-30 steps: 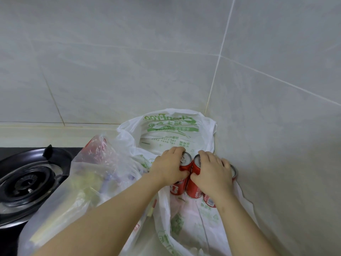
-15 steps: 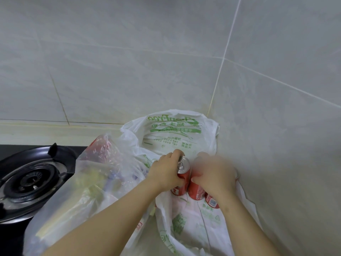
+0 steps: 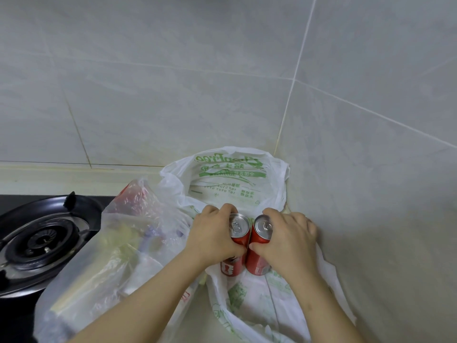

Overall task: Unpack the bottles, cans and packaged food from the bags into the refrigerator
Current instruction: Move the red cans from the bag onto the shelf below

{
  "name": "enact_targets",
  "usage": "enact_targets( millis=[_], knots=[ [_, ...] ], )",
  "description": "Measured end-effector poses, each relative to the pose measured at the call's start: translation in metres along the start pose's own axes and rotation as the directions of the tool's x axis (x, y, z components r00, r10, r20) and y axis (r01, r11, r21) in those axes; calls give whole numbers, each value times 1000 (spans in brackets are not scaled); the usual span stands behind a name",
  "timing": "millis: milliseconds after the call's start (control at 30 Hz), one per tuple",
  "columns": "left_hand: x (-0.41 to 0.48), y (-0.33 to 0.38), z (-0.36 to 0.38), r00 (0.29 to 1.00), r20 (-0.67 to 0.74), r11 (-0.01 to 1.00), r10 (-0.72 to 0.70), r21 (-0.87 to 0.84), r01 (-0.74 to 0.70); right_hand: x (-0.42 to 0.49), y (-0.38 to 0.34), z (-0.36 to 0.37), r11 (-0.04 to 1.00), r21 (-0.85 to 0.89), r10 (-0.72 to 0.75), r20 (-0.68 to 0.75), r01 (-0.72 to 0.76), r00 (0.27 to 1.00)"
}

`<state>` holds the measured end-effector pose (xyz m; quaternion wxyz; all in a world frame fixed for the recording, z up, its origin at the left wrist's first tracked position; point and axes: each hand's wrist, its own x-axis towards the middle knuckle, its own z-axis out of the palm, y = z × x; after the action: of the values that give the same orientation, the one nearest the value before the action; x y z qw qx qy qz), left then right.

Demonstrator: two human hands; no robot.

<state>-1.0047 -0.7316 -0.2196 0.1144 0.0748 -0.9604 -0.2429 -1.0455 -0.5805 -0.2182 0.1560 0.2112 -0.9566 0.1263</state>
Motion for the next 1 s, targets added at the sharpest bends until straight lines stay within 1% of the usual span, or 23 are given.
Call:
enact_targets(
  millis=[200,367,500,567,633,700,767,833,867,1000],
  knots=[
    [-12,4,-3,997,76,1000,-12,2,12,-13,-3,1,996,49,66,97,-71,993],
    [-16,3,2,996,90,1000,5,12,-6,-18,-1,3,988,108,98,116,-111,988],
    [-17,0,4,995,101,997,6,-76,2,-20,0,5,969,206,106,143,-134,984],
    [-16,-2,7,994,113,990,-9,-139,25,-22,0,8,915,353,139,183,-197,973],
    [-16,-5,10,990,135,974,-34,-218,63,-24,1,14,817,514,172,215,-261,962],
    [-16,-9,12,986,153,951,-58,-292,102,-27,4,22,719,629,193,228,-296,954],
    [-17,-12,15,980,176,919,-88,-364,148,-29,5,26,591,724,225,277,-357,934],
    [-19,-15,19,974,194,884,-118,-427,192,-32,9,32,485,769,263,325,-416,908],
    [-20,-16,22,973,196,867,-124,-455,202,-34,10,35,455,774,274,350,-441,896],
    [-21,-18,30,975,189,836,-121,-510,202,-37,11,44,397,766,283,421,-505,862]
  ],
)
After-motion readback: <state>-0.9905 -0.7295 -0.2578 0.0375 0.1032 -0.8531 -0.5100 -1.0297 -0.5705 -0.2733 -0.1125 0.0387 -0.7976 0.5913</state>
